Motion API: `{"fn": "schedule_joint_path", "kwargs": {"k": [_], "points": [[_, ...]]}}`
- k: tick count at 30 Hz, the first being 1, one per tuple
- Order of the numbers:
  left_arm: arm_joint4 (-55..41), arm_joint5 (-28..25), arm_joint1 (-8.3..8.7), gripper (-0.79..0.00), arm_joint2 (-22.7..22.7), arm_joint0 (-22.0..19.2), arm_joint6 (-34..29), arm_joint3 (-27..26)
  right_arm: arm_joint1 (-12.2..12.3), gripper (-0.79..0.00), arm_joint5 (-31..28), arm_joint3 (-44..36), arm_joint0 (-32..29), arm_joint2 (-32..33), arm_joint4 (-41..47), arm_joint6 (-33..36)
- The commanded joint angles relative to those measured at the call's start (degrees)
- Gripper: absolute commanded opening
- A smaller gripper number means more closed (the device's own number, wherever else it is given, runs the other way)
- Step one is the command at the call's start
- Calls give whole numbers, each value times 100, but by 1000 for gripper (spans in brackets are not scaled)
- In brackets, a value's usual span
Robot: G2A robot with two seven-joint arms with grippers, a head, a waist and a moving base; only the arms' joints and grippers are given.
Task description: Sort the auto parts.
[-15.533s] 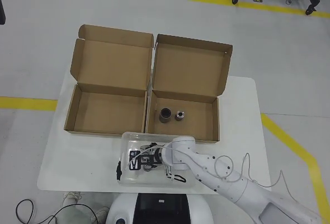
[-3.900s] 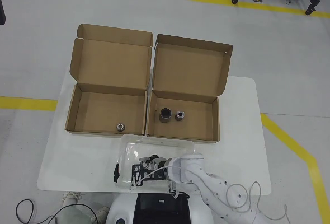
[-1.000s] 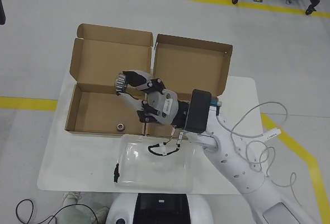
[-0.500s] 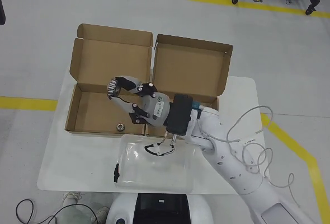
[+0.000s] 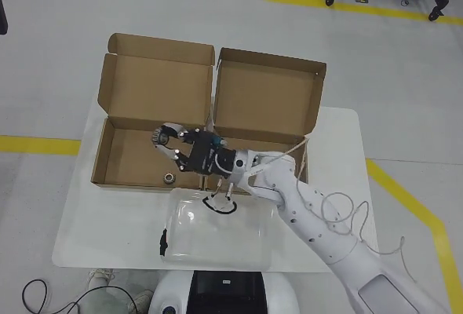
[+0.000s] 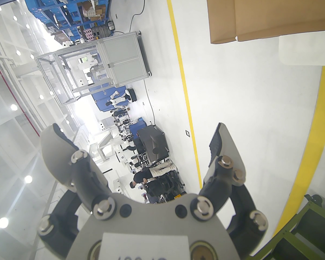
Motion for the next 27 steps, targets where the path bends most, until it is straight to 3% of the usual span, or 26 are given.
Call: {"fn": "schedule_joint_path", "kwargs": {"k": [1, 15, 24, 27], "points": [[0, 0, 0, 0, 0, 0, 0, 0, -50, -785, 68, 348, 108, -86, 48, 283], [0, 0, 0, 0, 0, 0, 0, 0, -576, -785, 465, 1742, 965, -1033, -136, 2076], [0, 0, 0, 0, 0, 0, 0, 0, -852, -785, 632, 2472, 1224, -1239, -98, 2270], [0, 0, 0, 0, 0, 0, 0, 0, -920, -733, 651, 2661, 1268, -1270, -102, 2239]]}}
